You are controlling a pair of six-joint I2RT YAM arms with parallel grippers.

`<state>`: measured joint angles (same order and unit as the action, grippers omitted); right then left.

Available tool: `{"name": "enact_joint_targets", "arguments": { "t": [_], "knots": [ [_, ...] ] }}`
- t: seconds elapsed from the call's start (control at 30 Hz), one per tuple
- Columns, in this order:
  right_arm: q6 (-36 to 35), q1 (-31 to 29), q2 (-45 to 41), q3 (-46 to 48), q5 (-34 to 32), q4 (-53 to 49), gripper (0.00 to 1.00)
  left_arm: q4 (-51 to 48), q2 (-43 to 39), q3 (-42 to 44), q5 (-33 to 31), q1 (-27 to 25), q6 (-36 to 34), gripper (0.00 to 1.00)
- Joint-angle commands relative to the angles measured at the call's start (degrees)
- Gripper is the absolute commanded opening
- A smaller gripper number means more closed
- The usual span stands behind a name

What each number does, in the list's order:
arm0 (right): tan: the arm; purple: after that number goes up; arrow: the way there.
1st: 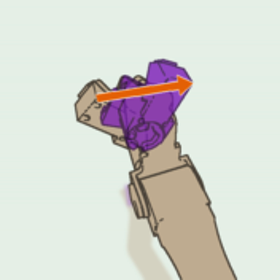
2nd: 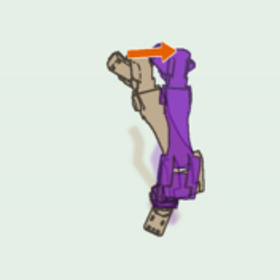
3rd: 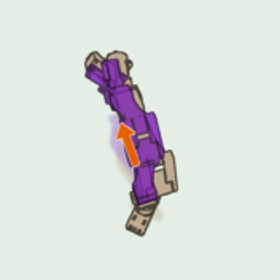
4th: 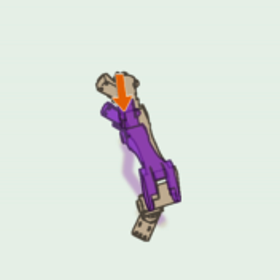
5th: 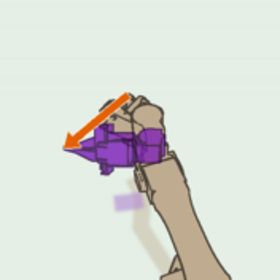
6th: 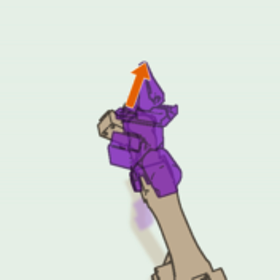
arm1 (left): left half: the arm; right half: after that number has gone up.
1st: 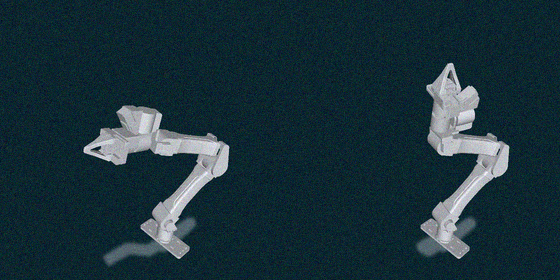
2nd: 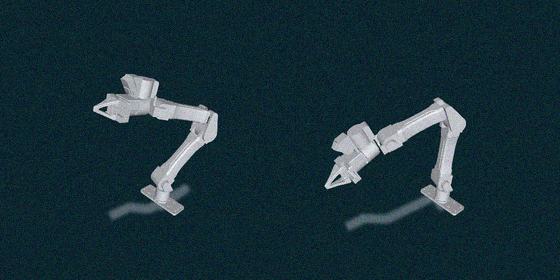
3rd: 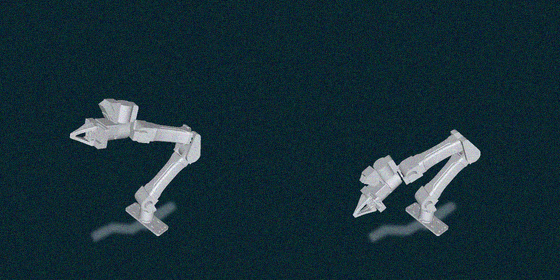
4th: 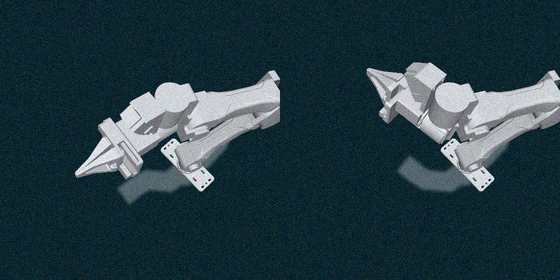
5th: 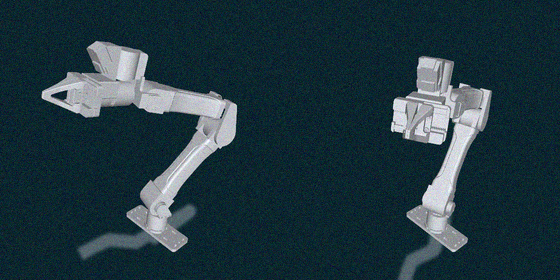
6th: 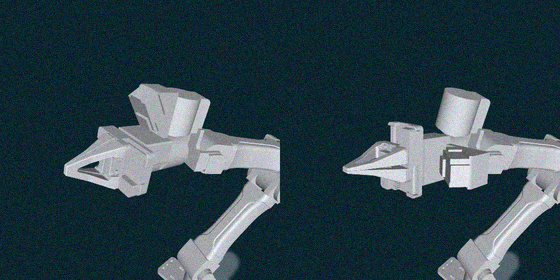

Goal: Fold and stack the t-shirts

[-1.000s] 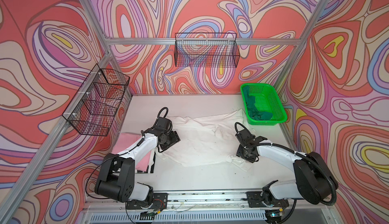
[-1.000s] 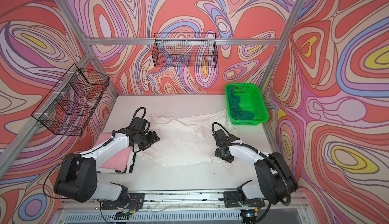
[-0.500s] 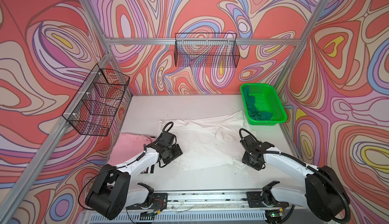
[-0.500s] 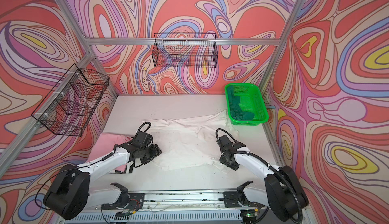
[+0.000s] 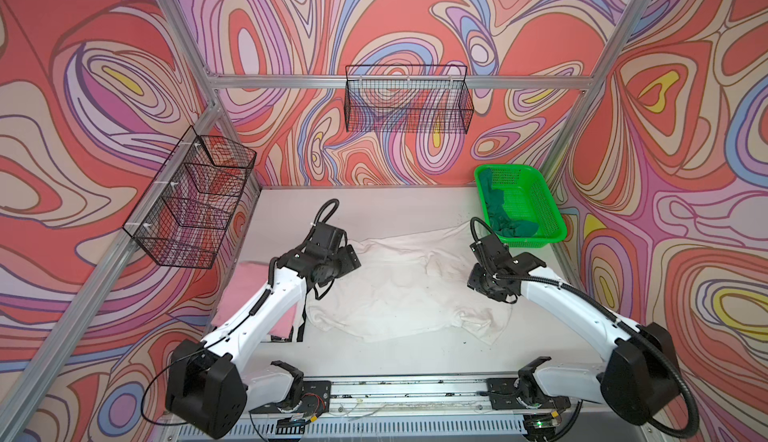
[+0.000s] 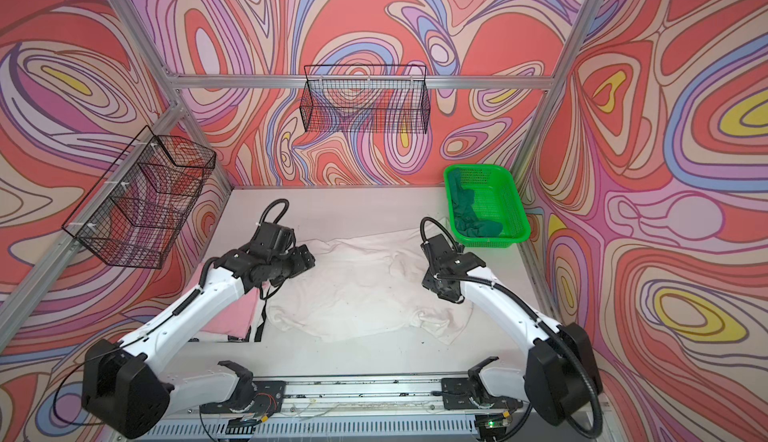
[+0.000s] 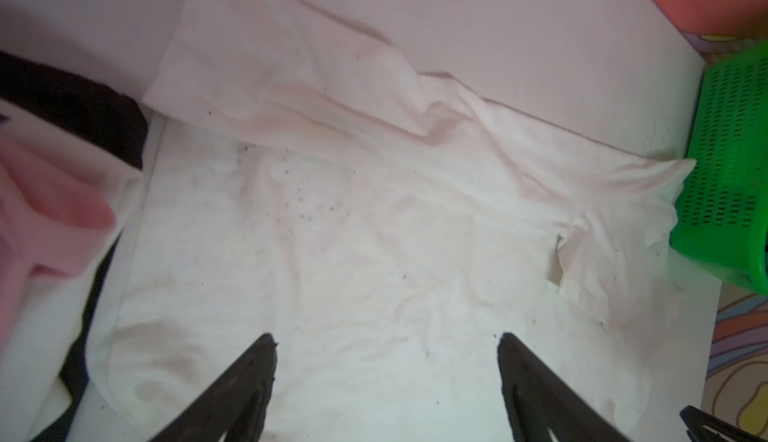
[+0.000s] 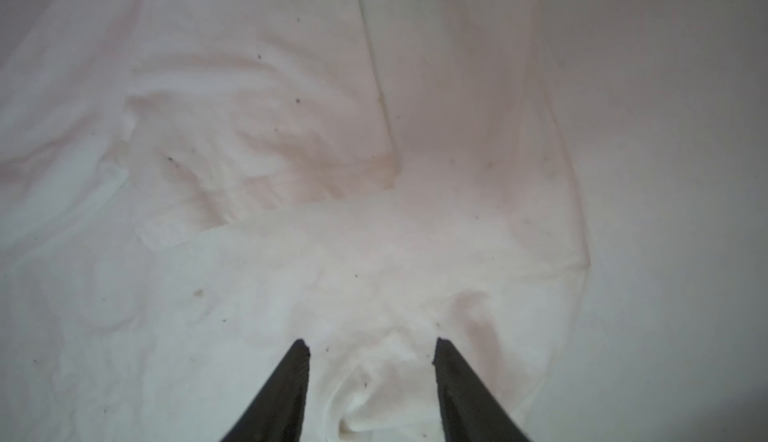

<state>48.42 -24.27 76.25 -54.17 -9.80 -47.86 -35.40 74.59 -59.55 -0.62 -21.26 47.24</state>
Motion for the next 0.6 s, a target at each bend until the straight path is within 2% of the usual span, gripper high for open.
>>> {"name": "enact_joint_targets", "arguments": {
  "t": [0.0,0.2,0.57],
  "knots": [
    [-3.09,0.74,5.53,-2.71,-0.77,3.75,0.51,-3.45,6.10,-2.12,-3.89,3.76,-4.00,0.83],
    [-5.24,4.82,13.09,-3.49,2.21,9.67,0.51,-1.84,13.65,-2.88,-0.79,8.50,-2.78,0.78],
    [-7.80,11.04,16.98,-0.42,-0.74,13.52,0.50,0.52,18.34,-2.86,0.54,10.88,1.51,0.77]
  ]
}}
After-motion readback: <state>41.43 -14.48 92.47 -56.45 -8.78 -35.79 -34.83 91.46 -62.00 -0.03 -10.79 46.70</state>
